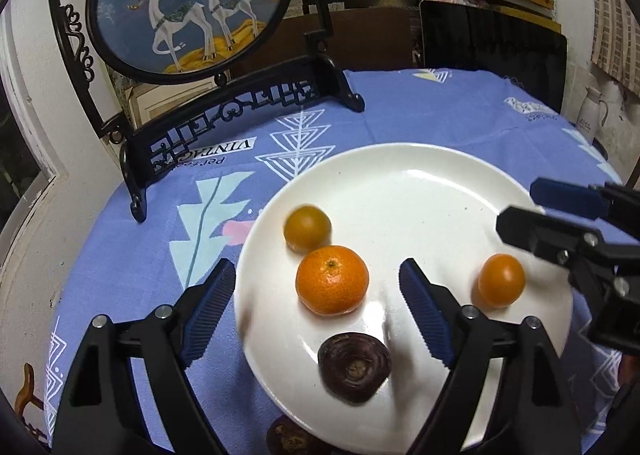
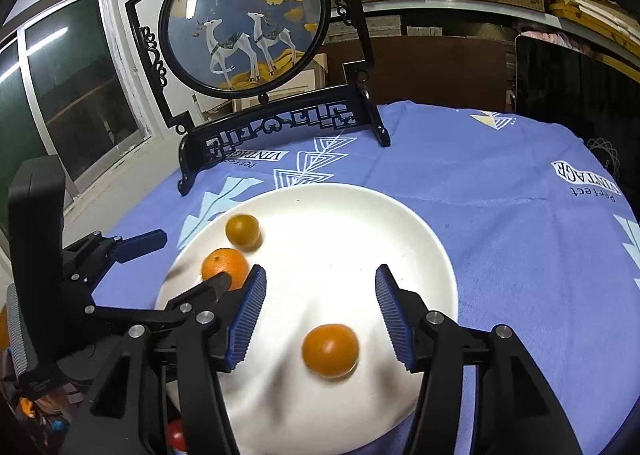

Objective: Organize fruits
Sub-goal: 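Lower both fruits onto the plate and open both tools, then move the left tool back to the fruits while the right tool grasps a red plum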

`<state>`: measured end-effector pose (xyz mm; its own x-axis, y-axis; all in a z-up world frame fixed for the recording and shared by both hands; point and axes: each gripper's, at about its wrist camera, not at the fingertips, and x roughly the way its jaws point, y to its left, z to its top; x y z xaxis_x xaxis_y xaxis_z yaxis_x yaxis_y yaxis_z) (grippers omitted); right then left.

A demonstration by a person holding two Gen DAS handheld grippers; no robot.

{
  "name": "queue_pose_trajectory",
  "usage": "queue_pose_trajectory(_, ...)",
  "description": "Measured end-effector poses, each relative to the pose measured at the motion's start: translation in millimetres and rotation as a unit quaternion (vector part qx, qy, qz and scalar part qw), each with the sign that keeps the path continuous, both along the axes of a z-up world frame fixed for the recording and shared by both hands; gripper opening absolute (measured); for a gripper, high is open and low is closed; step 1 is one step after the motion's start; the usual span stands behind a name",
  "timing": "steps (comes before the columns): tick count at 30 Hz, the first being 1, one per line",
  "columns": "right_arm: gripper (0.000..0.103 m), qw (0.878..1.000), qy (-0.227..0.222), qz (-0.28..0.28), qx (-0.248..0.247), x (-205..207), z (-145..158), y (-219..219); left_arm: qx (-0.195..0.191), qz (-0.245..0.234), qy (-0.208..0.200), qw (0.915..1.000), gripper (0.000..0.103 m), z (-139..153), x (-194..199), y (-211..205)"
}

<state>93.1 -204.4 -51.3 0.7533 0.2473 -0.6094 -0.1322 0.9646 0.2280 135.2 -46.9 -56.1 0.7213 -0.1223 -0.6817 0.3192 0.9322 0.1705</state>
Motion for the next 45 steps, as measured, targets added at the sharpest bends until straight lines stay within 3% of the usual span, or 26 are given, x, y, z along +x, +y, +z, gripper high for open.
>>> queue_pose_trajectory(3, 0.06, 1.0, -0.002, 0.016, 0.012, -36.2, 5.2, 5.6, -0.019, -0.004, -0.018, 0.9996, 0.086, 14.3, -13.3, 7.9)
queue_pose_trajectory(6, 0.064, 0.999, -0.001, 0.035, -0.035, -88.4, 4.9, 13.5, -0.035, -0.015, -0.026, 0.9989, 0.09, 21.7, -34.0, 20.0)
queue_pose_trajectory(7, 0.071, 0.998, 0.004, 0.041, -0.043, -102.3, 4.2, 14.8, -0.044, -0.02, -0.022, 0.9986, 0.091, 22.2, -42.2, 25.5)
queue_pose_trajectory(10, 0.072, 0.995, 0.03, 0.074, -0.055, -152.9, -4.8, 22.0, -0.053, -0.028, -0.01, 0.9982, 0.091, 20.4, -61.9, 36.2)
queue_pose_trajectory(14, 0.072, 0.986, 0.084, 0.127, -0.064, -199.3, -31.6, 47.4, -0.035, -0.029, -0.011, 0.9989, 0.091, 17.6, -86.5, 47.8)
queue_pose_trajectory(21, 0.071, 0.981, 0.109, 0.148, -0.067, -201.6, -63.9, 80.5, -0.026, -0.062, -0.009, 0.9977, 0.091, 27.4, -128.6, 55.9)
queue_pose_trajectory(22, 0.064, 0.981, 0.106, 0.149, -0.068, -199.1, -65.5, 83.2, -0.024, -0.073, -0.007, 0.997, 0.091, 27.8, -135.6, 53.6)
queue_pose_trajectory(23, 0.048, 0.98, 0.104, 0.152, -0.07, -197.4, -66.9, 85.2, -0.021, -0.087, -0.005, 0.9959, 0.091, 27.7, -144.5, 49.4)
queue_pose_trajectory(24, 0.039, 0.98, 0.102, 0.154, -0.071, -196.8, -67.4, 85.6, -0.016, -0.1, -0.003, 0.9949, 0.091, 26.7, -151.8, 46.0)
queue_pose_trajectory(29, 0.039, 0.981, 0.084, 0.153, -0.084, -215.2, -58.2, 73.8, -0.001, -0.148, 0.029, 0.9885, 0.091, 13.9, -179.4, 27.3)
queue_pose_trajectory(34, 0.039, 0.989, 0.075, 0.095, -0.087, -236.1, -48.0, 27.5, 0.016, -0.183, 0.067, 0.9807, 0.091, -9.8, -209.0, 7.8)
queue_pose_trajectory(36, 0.039, 0.991, 0.075, 0.076, -0.082, -241.1, -47.4, 10.6, 0.026, -0.189, 0.07, 0.9792, 0.086, -20.3, -215.7, -4.0)
queue_pose_trajectory(39, 0.039, 0.993, 0.073, 0.063, -0.073, -246.7, -48.3, -2.0, 0.042, -0.181, 0.092, 0.9782, 0.07, -39.2, -211.6, -20.9)
queue_pose_trajectory(45, 0.039, 0.993, 0.067, 0.075, -0.069, -251.0, -50.1, -1.3, 0.059, -0.14, 0.091, 0.9841, 0.062, -54.6, -196.5, -37.7)
